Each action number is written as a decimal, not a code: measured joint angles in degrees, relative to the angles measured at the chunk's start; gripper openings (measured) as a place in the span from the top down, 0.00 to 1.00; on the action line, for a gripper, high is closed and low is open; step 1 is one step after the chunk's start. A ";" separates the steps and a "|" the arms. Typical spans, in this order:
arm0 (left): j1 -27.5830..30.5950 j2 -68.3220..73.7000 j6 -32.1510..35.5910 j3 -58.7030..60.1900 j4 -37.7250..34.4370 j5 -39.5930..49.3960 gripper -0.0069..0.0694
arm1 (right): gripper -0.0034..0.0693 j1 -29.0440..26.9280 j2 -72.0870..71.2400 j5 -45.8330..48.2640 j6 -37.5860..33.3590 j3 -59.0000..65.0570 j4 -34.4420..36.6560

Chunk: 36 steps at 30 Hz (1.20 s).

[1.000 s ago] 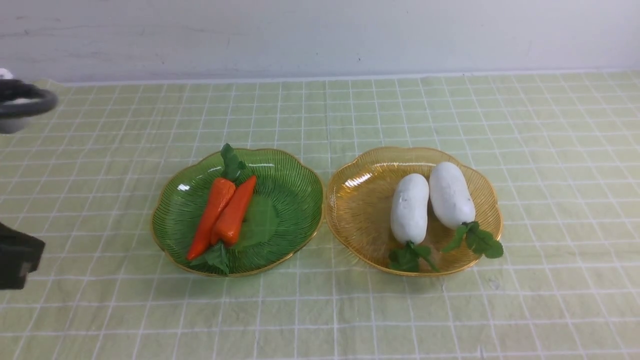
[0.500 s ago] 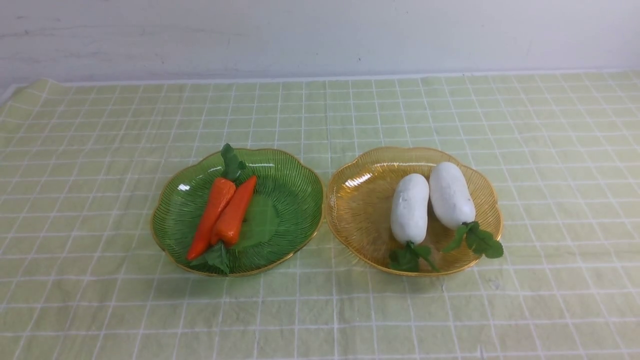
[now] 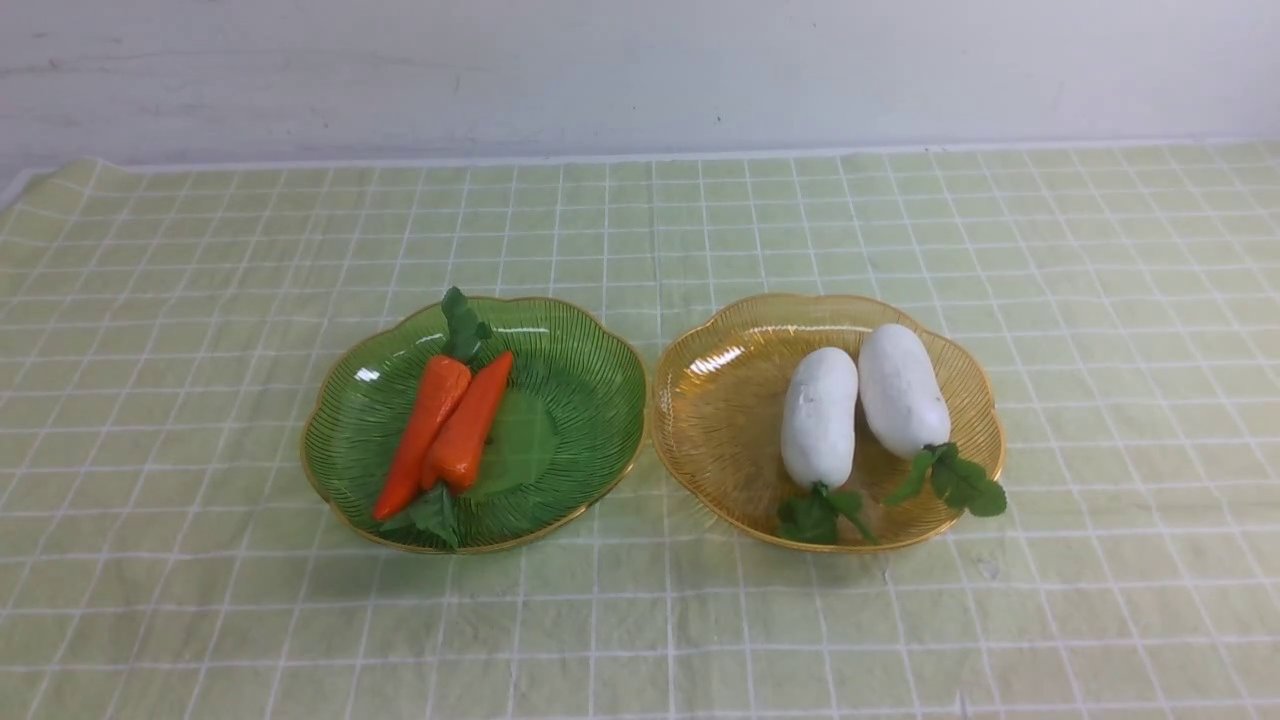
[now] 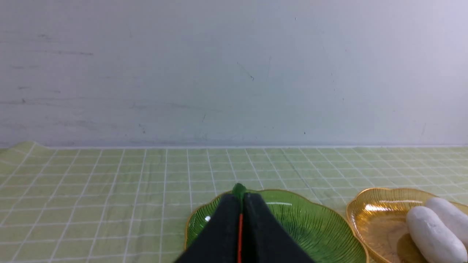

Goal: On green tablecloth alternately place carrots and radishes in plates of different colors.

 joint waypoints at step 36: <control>3.96 -7.28 0.35 16.00 5.93 9.99 0.92 | 0.97 0.00 0.00 0.00 0.00 0.00 0.00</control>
